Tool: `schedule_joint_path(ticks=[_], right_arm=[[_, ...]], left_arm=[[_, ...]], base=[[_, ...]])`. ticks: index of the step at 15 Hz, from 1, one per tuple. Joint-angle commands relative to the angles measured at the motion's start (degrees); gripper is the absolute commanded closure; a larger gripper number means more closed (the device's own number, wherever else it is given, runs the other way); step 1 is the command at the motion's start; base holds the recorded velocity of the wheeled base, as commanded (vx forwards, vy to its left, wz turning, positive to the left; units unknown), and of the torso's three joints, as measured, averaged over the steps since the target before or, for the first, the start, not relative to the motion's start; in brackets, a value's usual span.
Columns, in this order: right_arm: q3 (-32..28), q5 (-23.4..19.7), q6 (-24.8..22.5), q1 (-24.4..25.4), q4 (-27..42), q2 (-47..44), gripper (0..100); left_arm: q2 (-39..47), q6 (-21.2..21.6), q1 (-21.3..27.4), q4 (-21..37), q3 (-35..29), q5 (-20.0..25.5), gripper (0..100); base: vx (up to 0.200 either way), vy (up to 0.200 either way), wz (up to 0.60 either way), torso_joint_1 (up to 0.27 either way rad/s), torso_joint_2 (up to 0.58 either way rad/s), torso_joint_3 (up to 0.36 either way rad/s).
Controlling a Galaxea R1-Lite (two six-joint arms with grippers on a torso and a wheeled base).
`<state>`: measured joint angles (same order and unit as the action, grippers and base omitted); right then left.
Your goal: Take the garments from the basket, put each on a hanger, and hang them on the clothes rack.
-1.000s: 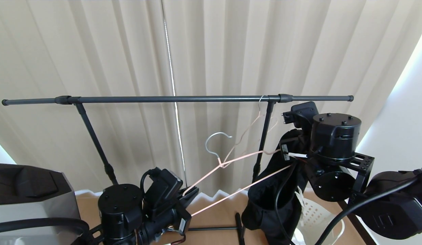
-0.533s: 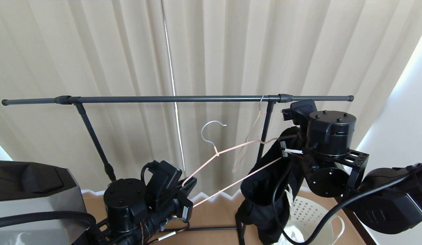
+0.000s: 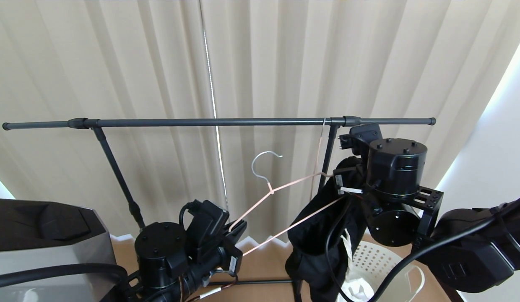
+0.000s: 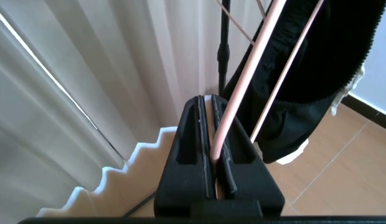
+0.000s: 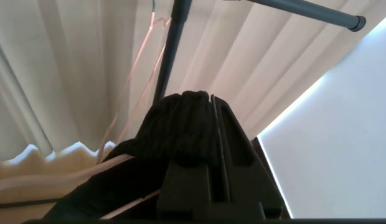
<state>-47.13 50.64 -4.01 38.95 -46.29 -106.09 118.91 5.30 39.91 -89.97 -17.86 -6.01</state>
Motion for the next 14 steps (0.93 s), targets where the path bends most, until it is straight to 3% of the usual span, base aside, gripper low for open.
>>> schedule_joint_path(ticks=[1, 14], right_arm=[[-0.6, 0.0, 0.6, 1.5, 0.0, -0.6, 100], [-0.9, 0.0, 3.6, 10.5, -0.1, -0.7, 100]], left_arm=[[1.1, 0.1, 0.2, 0.0, 0.2, 0.0, 100], [1.9, 0.1, 0.4, 0.0, 0.0, -0.1, 100]], base=[[0.0, 0.0, 0.0, 0.0, 0.0, 0.0], [0.0, 0.0, 0.0, 0.0, 0.0, 0.0]])
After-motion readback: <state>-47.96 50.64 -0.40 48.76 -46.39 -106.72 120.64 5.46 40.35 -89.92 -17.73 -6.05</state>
